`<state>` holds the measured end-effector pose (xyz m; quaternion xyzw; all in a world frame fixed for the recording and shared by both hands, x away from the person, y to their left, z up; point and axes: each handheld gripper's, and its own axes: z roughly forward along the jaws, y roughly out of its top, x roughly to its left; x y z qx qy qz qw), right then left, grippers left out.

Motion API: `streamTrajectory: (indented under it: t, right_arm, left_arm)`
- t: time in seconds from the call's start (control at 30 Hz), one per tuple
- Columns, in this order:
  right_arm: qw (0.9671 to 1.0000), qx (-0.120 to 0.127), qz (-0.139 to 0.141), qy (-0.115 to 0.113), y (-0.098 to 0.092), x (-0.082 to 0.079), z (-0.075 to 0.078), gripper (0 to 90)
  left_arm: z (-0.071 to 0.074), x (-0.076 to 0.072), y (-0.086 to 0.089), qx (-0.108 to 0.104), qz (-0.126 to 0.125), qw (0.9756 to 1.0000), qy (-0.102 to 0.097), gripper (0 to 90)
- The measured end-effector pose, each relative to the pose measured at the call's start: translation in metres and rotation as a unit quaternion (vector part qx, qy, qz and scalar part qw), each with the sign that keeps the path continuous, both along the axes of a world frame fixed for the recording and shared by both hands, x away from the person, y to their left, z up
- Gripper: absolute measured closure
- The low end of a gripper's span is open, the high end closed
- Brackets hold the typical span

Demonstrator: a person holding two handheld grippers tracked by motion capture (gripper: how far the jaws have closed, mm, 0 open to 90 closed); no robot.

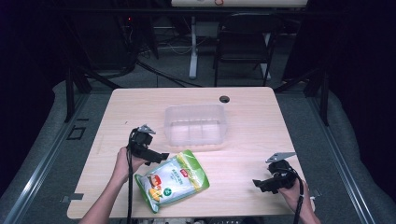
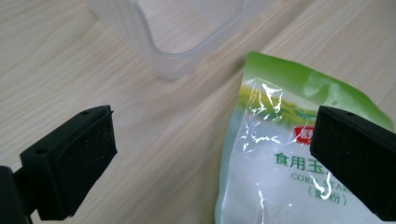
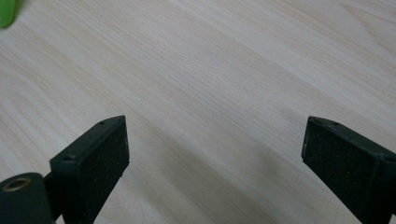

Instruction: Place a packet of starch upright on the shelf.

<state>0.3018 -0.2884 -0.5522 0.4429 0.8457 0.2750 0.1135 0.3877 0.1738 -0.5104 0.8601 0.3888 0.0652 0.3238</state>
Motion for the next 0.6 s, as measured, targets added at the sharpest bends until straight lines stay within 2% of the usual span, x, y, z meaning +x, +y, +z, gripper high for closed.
streamTrajectory:
  t: [0.17,0.27,0.43,0.47,0.5,0.6]
  right_arm:
    - [1.0,-0.001,-0.007,0.001,-0.003,-0.002,0.001,6.9]
    - [1.0,0.001,-0.002,0.007,-0.003,-0.003,0.001,7.0]
    - [1.0,-0.006,0.0,0.002,0.0,-0.003,0.002,7.5]
    - [1.0,-0.006,0.0,0.002,0.0,-0.003,0.002,7.5]
    - [1.0,-0.003,0.0,0.003,0.0,-0.002,0.001,7.6]
    - [1.0,0.003,-0.005,0.002,0.0,-0.002,0.001,7.7]
  left_arm:
    - [-0.003,0.006,-0.015,0.007,-0.024,0.9996,0.009,0.3]
    - [-0.005,0.007,-0.019,0.004,-0.031,0.9994,0.015,0.5]
    - [-0.009,0.009,-0.032,-0.001,-0.066,0.9973,0.03,6.1]
    - [-0.009,0.009,-0.032,-0.001,-0.066,0.9973,0.03,7.1]
    - [-0.01,0.008,-0.036,0.004,-0.078,0.9964,0.032,8.3]
    - [-0.013,0.009,-0.04,0.006,-0.083,0.9959,0.035,10.3]
